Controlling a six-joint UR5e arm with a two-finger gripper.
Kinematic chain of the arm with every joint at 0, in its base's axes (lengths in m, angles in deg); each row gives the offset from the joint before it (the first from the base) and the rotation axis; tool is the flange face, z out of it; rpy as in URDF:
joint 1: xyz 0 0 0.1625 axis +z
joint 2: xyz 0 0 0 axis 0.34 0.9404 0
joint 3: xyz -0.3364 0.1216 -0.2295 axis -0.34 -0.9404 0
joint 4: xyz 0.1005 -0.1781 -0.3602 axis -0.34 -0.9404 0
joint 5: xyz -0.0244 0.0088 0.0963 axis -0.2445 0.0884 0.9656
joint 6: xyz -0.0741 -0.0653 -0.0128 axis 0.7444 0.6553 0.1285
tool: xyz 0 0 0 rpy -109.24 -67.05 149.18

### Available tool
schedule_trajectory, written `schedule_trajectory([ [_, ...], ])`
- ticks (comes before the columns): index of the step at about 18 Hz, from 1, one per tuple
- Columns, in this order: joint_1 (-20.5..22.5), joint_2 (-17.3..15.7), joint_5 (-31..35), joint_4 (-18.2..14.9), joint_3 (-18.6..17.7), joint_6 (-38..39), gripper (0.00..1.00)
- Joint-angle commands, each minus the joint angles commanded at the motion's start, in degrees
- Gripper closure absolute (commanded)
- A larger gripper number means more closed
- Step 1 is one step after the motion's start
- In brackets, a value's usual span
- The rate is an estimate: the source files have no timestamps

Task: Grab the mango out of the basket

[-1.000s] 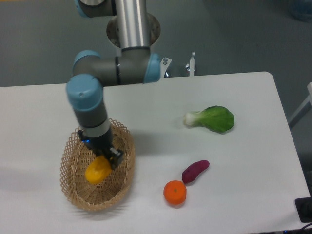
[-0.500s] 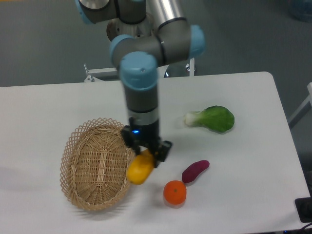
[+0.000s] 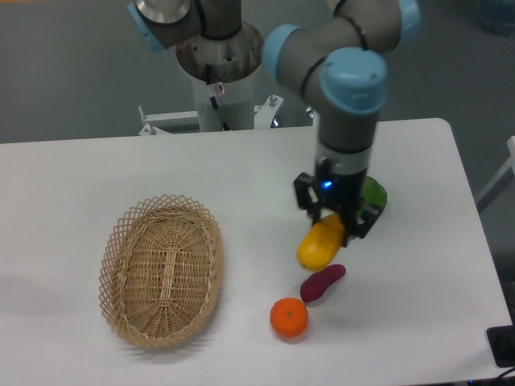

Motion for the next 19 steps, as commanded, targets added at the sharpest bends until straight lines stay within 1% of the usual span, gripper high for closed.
schedule_trajectory([
  [1,0.8,0.0,-0.1,-0.5,0.2,-1.1,0.41],
  [5,2.1,0.1,-0.2,-0.5,0.4,-2.7,0.41],
  [19,2.6,0.4,-0.1,-0.4,0.4,-3.7,0.41],
])
